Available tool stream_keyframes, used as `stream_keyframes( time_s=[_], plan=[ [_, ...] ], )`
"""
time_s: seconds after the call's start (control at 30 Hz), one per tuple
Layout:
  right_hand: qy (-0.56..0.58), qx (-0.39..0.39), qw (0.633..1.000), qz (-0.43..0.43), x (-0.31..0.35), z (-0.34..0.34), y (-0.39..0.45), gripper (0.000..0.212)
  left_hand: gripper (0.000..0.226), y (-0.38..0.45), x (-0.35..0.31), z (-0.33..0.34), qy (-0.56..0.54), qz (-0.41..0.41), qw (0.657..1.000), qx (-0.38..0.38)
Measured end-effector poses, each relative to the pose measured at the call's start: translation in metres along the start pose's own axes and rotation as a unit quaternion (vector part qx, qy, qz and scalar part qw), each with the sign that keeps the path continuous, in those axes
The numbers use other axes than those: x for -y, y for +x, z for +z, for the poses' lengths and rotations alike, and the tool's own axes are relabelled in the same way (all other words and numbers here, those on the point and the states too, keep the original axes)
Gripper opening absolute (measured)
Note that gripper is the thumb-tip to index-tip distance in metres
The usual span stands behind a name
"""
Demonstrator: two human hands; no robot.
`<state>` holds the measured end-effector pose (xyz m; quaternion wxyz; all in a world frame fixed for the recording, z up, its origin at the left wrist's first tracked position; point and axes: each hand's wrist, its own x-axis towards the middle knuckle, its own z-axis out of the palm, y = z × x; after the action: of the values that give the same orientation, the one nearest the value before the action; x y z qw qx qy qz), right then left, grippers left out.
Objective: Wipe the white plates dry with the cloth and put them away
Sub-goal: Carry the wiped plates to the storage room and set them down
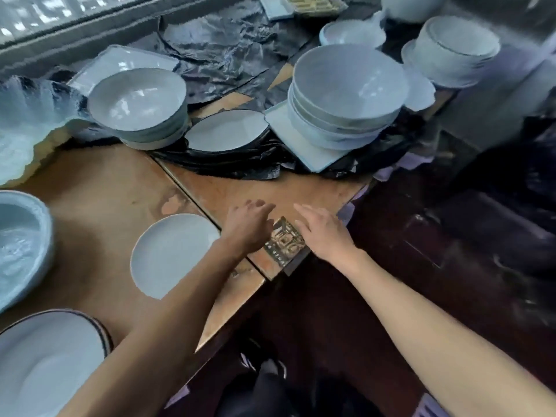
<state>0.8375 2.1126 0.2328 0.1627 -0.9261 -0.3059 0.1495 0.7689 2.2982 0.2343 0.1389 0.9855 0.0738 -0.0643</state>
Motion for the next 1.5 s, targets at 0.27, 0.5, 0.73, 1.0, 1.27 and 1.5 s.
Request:
stream_keyframes(
  time_s=[0.27,0.5,0.73,1.0,1.27,1.5],
  plan=[
    [-0.028,-0.084,0.982,0.165,-0.132,-0.036,-0.151,0.04,0.033,0.004,-0.171,0.03,0.079,0.125,0.987,0.058],
    [-0.011,-0.106,0.958,0.265,-0.234,-0.055,-0.315,0.041,0.031,-0.042,-0.34,0.066,0.128,0.231,0.962,0.07],
    [0.012,-0.215,0.906,0.363,-0.307,-0.079,-0.48,0.034,0.039,-0.087,-0.514,0.098,0.147,0.368,0.916,0.063],
    [0.029,-0.194,0.833,0.517,-0.358,-0.062,-0.637,0.035,0.043,-0.143,-0.678,0.153,0.163,0.521,0.833,0.091],
    [0.102,-0.226,0.726,0.641,-0.399,-0.047,-0.767,0.035,0.045,-0.2,-0.825,0.227,0.131,0.645,0.74,0.139],
    [0.188,-0.175,0.636,0.727,-0.442,-0.037,-0.881,0.041,0.046,-0.261,-0.966,0.291,0.151,0.724,0.649,0.179]
  ],
)
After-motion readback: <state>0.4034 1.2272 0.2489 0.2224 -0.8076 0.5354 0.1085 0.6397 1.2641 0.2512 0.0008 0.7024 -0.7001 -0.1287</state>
